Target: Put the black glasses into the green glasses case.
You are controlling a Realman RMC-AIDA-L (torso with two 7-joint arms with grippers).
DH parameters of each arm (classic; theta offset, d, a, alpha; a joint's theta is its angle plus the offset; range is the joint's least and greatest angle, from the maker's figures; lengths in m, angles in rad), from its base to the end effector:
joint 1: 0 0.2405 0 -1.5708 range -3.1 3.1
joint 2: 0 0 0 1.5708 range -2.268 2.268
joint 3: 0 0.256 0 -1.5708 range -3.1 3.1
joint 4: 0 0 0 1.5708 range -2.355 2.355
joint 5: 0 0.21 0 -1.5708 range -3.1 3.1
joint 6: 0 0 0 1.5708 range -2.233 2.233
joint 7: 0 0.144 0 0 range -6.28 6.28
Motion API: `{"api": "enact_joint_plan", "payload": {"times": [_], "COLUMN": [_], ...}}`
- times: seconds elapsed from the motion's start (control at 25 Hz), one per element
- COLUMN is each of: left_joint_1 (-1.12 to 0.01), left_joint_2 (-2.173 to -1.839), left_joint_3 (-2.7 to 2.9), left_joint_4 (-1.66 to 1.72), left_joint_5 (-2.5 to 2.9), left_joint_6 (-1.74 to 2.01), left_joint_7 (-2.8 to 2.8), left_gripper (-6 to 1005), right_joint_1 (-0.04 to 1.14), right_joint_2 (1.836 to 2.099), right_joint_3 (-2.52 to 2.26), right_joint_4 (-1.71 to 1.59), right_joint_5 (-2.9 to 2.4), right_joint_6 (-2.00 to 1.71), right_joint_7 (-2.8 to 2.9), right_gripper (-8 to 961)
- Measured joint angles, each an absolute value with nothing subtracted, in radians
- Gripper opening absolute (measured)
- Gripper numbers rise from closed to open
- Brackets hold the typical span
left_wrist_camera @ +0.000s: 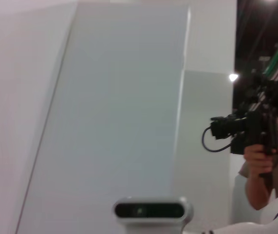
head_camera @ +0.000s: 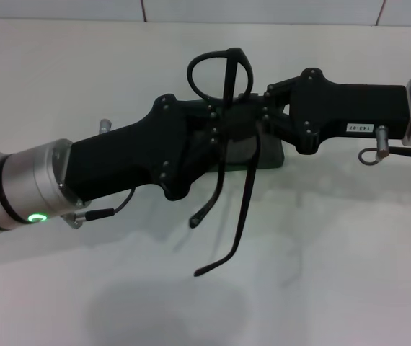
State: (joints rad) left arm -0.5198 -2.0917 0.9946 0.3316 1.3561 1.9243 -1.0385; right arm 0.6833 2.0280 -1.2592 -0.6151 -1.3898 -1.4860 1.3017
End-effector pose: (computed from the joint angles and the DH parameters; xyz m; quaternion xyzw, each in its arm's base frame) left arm -0.2018 0.2750 -0.0161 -0.8425 -0.0890 -0.5306 0.0271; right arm 0.1467 0.3585 -0.0255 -0.9384 0.0595 0.3381 0.0395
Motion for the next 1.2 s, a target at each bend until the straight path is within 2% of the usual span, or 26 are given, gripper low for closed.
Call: {"api": "enact_joint_plan", "payload": {"times": [1.2], "left_joint_1": [-0.546], "left_joint_2": [-2.099], "left_joint_3": [1.006], "left_joint_4": [0.291], "left_joint_5": [1.347], "left_joint_6": [1.835], "left_joint_7": [-1.000], "left_gripper": [21], "right_joint_1": [0.678], "right_joint_2": [2.028], "right_joint_3": [-1.256], "right_joint_4": [-0.609], "right_joint_5": [-1.356], "right_joint_6": [-1.568], "right_joint_7": [1.286], "right_gripper": [50]}}
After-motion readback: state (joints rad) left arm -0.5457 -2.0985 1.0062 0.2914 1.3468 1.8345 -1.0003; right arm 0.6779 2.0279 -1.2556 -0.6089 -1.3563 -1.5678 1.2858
